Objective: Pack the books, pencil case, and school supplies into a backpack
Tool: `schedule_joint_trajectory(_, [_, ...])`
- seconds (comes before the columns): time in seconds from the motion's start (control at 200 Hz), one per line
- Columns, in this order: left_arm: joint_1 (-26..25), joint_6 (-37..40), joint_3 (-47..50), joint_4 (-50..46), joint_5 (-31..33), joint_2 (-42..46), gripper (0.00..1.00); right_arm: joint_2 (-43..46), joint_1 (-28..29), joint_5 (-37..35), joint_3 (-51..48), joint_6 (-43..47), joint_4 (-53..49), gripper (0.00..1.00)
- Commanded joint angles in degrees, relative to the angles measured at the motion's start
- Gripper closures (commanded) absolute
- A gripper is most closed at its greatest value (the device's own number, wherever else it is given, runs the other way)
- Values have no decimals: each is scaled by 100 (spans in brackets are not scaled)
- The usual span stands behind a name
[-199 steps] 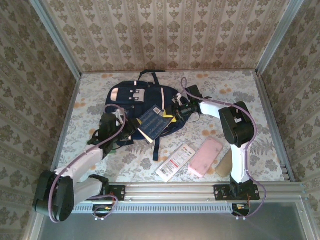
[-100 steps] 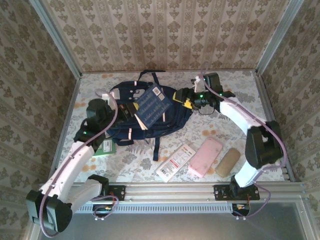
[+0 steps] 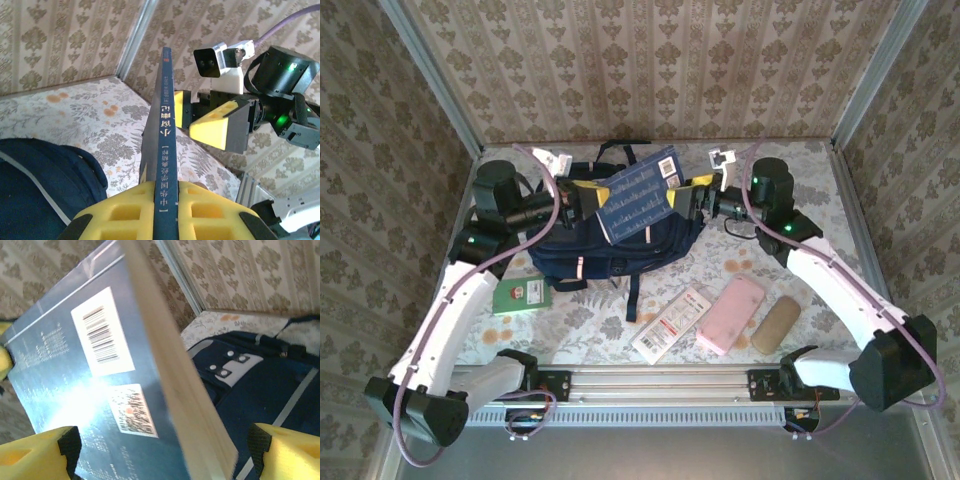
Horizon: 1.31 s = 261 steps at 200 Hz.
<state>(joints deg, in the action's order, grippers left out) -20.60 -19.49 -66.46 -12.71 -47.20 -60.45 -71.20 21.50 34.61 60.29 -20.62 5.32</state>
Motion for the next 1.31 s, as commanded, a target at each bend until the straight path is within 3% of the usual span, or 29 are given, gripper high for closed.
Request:
schedule_joint_trajectory(0.0, [-23, 487, -220, 202, -640, -72, 100, 90, 92, -483, 217, 985, -167, 10])
schedule_joint_trajectory(0.14, [-93, 707, -209, 324, -1118, -43, 100, 261, 101, -851, 172, 1449, -247, 9])
schedule_joint_trajectory(0.315, [-145, 1017, -106, 365, -1317, 176, 100, 864, 93, -89, -464, 1862, 495, 9])
schedule_joint_trajectory(0.505, [-198, 1039, -58, 458, -1555, 226, 100, 875, 96, 1205, -365, 1968, 298, 12])
schedule_joint_trajectory(0.665, [-190, 1043, 16, 508, -1550, 277, 100, 514, 78, 2253, -65, 1414, 366, 30])
schedule_joint_trajectory(0.81, [-192, 1139, 76, 394, -1507, 330, 100, 392, 42, 2583, -72, 951, 710, 47])
schedule_joint_trajectory(0.935, [-170, 1201, 149, 322, -1406, 357, 100, 447, 14, 2548, -297, 638, 1181, 69])
schedule_joint_trajectory(0.99, [-155, 1185, 200, 366, -1381, 349, 100, 487, 13, 2368, -426, 521, 1358, 72])
schedule_joint_trajectory(1.1, [-110, 1068, 280, 498, -1302, 281, 100, 563, 15, 2023, -774, 178, 2004, 100])
schedule_joint_trajectory(1.235, [-70, 923, 259, 593, -1180, 144, 100, 697, -2, 1566, -981, 66, 2109, 100])
schedule_joint_trajectory(1.3, [-52, 871, 217, 477, -835, 57, 62, 778, -50, 1090, -1077, -141, 2113, 100])
